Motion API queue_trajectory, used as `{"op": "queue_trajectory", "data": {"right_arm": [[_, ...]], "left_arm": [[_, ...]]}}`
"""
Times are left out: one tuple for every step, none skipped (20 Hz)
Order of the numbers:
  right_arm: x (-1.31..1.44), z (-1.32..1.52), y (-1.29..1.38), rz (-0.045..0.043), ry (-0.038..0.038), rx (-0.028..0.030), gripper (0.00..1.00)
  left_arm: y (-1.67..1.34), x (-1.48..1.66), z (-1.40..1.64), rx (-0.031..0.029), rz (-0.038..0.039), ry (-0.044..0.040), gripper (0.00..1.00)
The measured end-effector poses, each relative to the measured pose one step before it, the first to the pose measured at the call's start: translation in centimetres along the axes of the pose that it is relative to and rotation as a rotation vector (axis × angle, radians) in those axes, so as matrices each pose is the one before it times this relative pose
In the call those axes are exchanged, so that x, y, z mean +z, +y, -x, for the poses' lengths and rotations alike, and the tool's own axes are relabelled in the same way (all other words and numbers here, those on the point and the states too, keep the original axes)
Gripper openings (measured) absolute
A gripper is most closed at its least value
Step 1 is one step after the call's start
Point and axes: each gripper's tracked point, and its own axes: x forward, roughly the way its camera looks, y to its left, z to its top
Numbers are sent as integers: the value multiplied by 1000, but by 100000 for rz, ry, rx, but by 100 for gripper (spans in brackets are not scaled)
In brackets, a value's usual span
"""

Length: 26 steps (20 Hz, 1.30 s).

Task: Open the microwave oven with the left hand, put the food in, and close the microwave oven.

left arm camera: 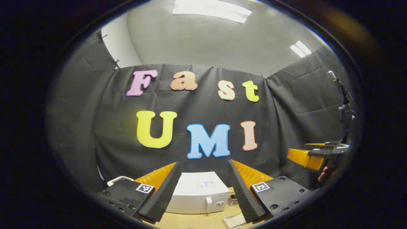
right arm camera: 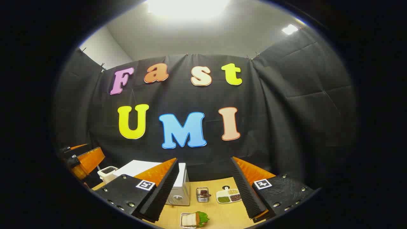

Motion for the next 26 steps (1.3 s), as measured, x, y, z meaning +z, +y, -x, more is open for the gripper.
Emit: {"op": "queue_trajectory", "data": {"right_arm": [[115, -235, 215, 669, -139, 313, 97], [161, -124, 66, 770, -326, -59, 98], [193, -37, 154, 383, -349, -27, 98], [-24, -106, 375, -6, -116, 204, 98], [-30, -99, 364, 194, 153, 213, 98], [-369, 0, 250, 594, 549, -30, 98], [-402, 2, 273, 696, 816, 92, 97], [-343, 91, 404, 546, 796, 273, 98], [-308, 153, 429, 695, 663, 187, 98], [-277, 157, 270, 845, 437, -334, 98], [-205, 162, 210, 745, -10, -543, 98], [-79, 154, 367, 373, -527, -103, 97], [-90, 18, 308, 289, -343, 80, 97], [-285, 21, 183, 224, -105, -388, 98], [-292, 87, 0, 498, 271, -303, 98], [-299, 133, 61, 549, 274, 270, 97], [-124, 197, -84, 834, -401, 242, 97], [-70, 97, -409, 1019, -1041, -89, 97], [-36, -44, -617, 1243, -1085, -856, 97], [-261, -207, -692, 1626, -544, -1163, 97], [-296, -263, -538, 1740, 364, -684, 97], [-516, -234, -375, 1658, 962, 383, 97], [-391, -391, -226, 1151, 653, 1137, 97], [-264, -440, -332, 823, 534, 1009, 97], [-345, -500, -340, 471, 869, 1004, 97], [-504, -542, -237, -22, 1112, 1169, 97]], "left_arm": [[99, -233, -46, 201, -487, 323, 96], [61, -147, -96, -163, -103, 262, 96], [20, 43, -35, -428, 222, 287, 96], [87, -153, 99, -172, 191, -187, 96], [342, 114, 75, 305, -13, -368, 96], [445, -134, 32, -190, 239, -263, 96], [31, -5, 69, -1182, 494, -498, 94], [106, -219, 116, -759, 225, -285, 96], [124, -193, 329, -913, -161, 16, 96], [145, -296, 290, -1089, -339, 80, 96], [-30, -42, 204, -1348, -280, -90, 96], [-95, -105, 216, -1222, -4, -74, 96], [35, -6, 105, -898, 660, -23, 96], [45, -337, -221, -631, 1154, 51, 96], [13, -509, -202, -99, 1210, 324, 96], [-77, -935, -190, -831, 1781, 892, 94], [-381, -1018, -495, -780, 1951, 1281, 94], [-167, -1139, -554, -92, 971, 1731, 94], [-209, -1395, -588, -132, -221, 1880, 94], [-8, -1295, -635, 1010, -846, 1588, 96], [-198, -1541, -793, 672, -150, 1431, 99], [-388, -1541, -844, 231, 465, 1876, 96], [-601, -2164, -828, -264, 716, 2971, 94], [-507, -1795, -819, -199, -100, 2935, 99], [-322, -1735, -845, 602, -1340, 1920, 94], [-314, -1280, -922, 595, -1413, 1607, 96]]}}
